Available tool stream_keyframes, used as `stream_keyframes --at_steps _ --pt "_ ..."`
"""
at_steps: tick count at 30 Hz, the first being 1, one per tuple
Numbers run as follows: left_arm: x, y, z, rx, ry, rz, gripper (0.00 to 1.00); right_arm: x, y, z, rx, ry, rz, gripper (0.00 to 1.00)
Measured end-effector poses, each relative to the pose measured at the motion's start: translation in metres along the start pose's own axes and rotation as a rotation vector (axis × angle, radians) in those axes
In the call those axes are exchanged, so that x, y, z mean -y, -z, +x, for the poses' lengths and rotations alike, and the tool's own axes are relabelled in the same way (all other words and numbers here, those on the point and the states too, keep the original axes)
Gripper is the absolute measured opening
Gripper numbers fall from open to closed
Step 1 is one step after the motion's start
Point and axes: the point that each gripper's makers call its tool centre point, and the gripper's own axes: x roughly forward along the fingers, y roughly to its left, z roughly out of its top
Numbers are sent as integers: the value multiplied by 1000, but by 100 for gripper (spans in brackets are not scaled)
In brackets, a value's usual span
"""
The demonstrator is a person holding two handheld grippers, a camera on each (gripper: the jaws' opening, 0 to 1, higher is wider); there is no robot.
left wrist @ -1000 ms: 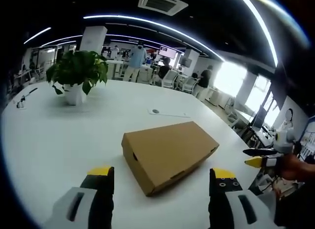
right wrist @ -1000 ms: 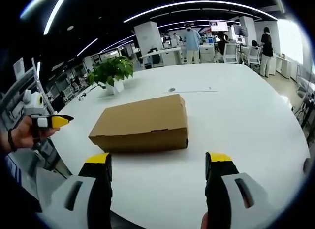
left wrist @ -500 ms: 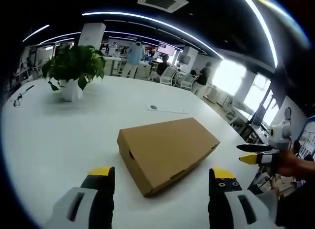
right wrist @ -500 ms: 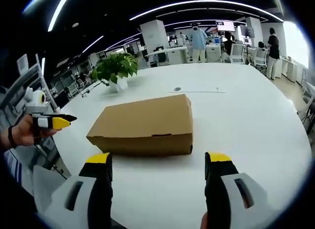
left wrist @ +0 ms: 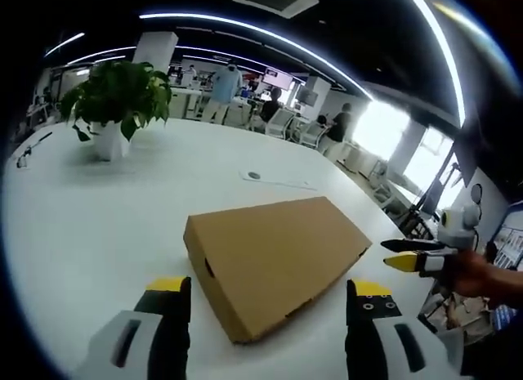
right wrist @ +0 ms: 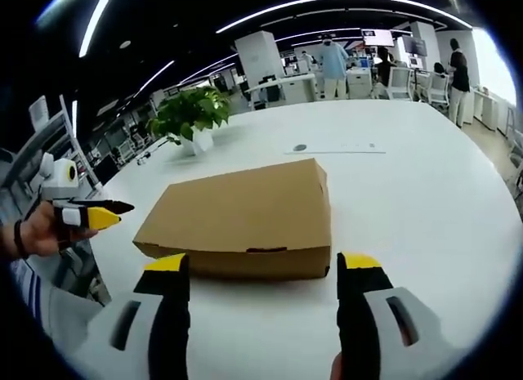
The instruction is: Operate the shoe box by opening the lid, removing the specified soft item, and placing it in the target area until the item is outside and the box remains undamaged.
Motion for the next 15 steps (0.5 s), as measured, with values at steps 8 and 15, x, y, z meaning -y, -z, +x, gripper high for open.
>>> stream_keyframes --at_steps 8,15 --pt "-3 6 14 -12 -13 -10 79 7 -2 16 -20 -8 7 68" --pt "-12 18 20 -49 -32 9 77 10 6 33 -52 -12 23 66"
